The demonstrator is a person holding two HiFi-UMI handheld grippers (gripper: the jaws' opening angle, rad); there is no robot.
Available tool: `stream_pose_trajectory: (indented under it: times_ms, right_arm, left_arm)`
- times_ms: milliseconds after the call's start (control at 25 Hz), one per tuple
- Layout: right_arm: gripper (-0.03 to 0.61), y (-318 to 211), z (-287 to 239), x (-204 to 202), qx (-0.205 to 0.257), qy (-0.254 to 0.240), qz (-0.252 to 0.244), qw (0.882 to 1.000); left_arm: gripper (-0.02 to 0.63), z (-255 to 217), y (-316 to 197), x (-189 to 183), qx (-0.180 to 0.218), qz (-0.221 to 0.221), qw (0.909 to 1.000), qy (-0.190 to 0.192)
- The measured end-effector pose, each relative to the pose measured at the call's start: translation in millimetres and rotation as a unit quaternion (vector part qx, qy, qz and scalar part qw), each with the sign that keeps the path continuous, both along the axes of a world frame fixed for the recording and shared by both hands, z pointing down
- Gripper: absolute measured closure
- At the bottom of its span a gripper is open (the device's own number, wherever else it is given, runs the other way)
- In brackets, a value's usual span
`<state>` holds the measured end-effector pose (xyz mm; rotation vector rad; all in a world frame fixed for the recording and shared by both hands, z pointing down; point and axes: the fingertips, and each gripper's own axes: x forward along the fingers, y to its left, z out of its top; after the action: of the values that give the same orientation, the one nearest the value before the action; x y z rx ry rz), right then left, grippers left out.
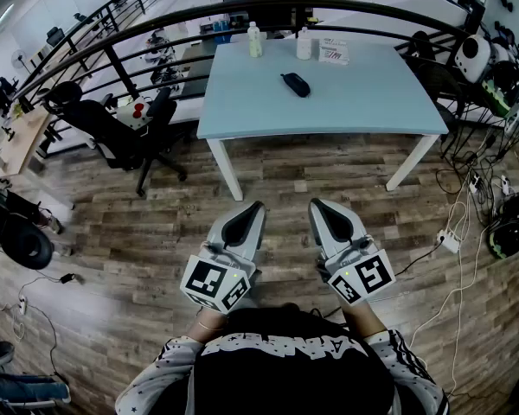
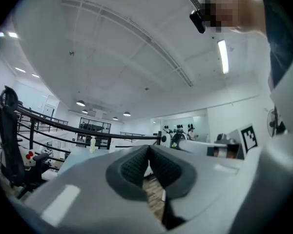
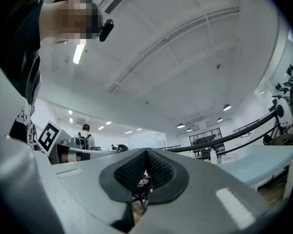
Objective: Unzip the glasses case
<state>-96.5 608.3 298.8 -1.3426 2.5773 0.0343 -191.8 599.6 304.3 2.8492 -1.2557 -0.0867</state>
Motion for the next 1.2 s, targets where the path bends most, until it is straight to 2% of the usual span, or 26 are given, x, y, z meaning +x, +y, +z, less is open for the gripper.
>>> stream_pose_trajectory:
  times_ms: [400,760,1000,1200]
  right_arm:
    - [0.581,-0.1,-5.0,6.4,0.005,-0.018,-0.009,1.000]
    - [0.580,8.1,-8.6,13.0,0.012,0.002,-0.025,1.000]
    - [0.580,11.4,-5.2,1.8,0.020,0.003,-0.043,0.999]
    - [0.580,8.6,-1.5,14.3,0.011,-0.001,-0.026,1.000]
  left_arm:
    - [0.614,-4.7,-0.5,4.4,0.005,-0.001,1.0000,0.001]
    - [0.614,-4.0,12.0,1.6,-0.002,-0.014,0.9999,0.000]
    - [0.614,-1.4,9.7,-2.3,-0.005,-0.019,0.9998,-0.002]
    - [0.614,2.6,9.2,5.1,-0.011,-0.007,0.9999,-0.004]
